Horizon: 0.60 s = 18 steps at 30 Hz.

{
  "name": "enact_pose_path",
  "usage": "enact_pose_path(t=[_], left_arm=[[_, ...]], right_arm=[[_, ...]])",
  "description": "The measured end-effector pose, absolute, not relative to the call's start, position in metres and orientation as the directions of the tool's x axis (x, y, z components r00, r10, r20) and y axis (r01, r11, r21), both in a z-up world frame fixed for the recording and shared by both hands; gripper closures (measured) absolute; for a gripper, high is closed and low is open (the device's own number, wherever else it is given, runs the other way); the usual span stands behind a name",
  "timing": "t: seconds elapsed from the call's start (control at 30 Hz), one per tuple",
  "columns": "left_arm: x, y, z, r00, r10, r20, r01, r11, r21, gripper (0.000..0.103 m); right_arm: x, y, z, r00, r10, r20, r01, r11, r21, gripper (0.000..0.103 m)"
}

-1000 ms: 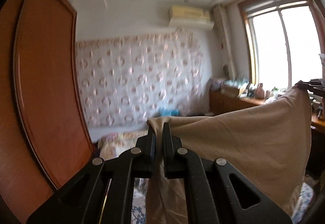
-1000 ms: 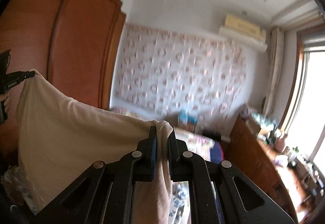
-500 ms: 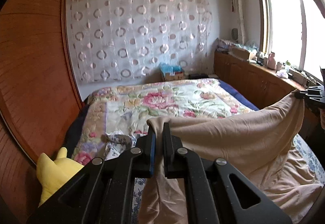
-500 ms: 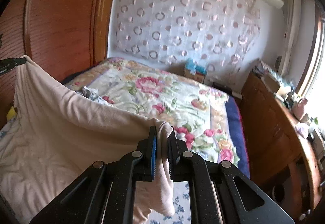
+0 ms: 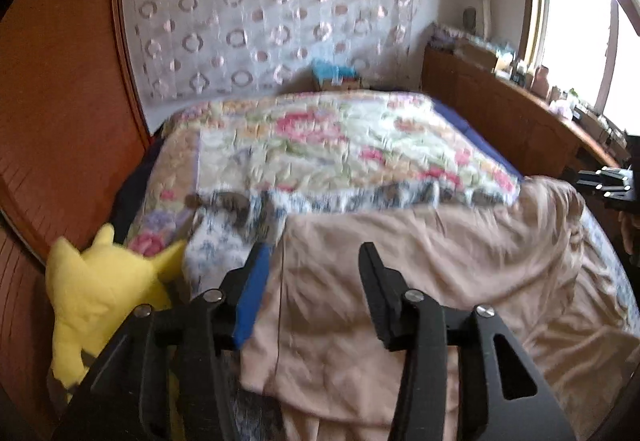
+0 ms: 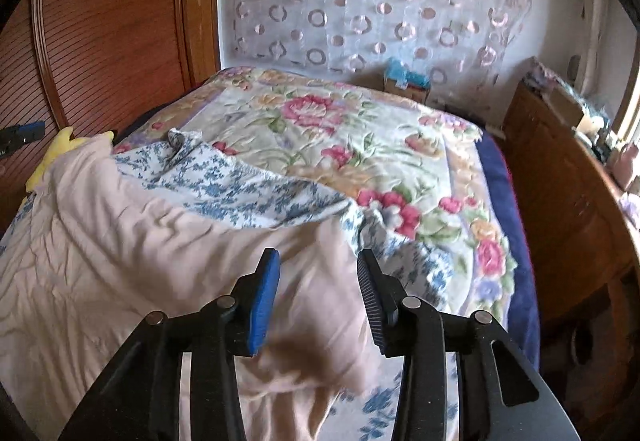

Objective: Fold small clothes

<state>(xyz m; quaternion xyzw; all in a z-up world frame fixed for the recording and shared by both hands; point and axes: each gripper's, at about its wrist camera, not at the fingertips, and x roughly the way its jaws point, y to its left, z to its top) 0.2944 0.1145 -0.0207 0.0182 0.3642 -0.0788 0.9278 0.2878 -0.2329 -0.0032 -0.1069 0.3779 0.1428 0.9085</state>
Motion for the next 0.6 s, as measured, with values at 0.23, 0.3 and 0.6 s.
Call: enact_pose_path(t=[0.23, 0.3, 0.6], left_arm=[[0.272, 0.11, -0.055, 0.64, -0.145, -0.755, 0.195, 0.98, -0.023, 0.038], [0.267, 0.109, -0.064, 0.62, -0.141, -0.772, 0.197, 0.98, -0.021, 0.038], [0.258, 0.107, -0.078, 0.608, -0.121, -0.784, 0.181, 0.983, -0.011, 0.038]], right_arm=[[0.259, -0.244, -0.011, 0.619, 0.225, -0.753, -0.353, 0.936, -0.01, 0.061], [0.253, -0.249, -0.013, 0.6, 0.228, -0.767, -0.345, 0.939, 0.009, 0.061], [0.248, -0.268, -0.016, 0.549, 0.26, -0.794, -0.326, 0.942, 0.083, 0.061]])
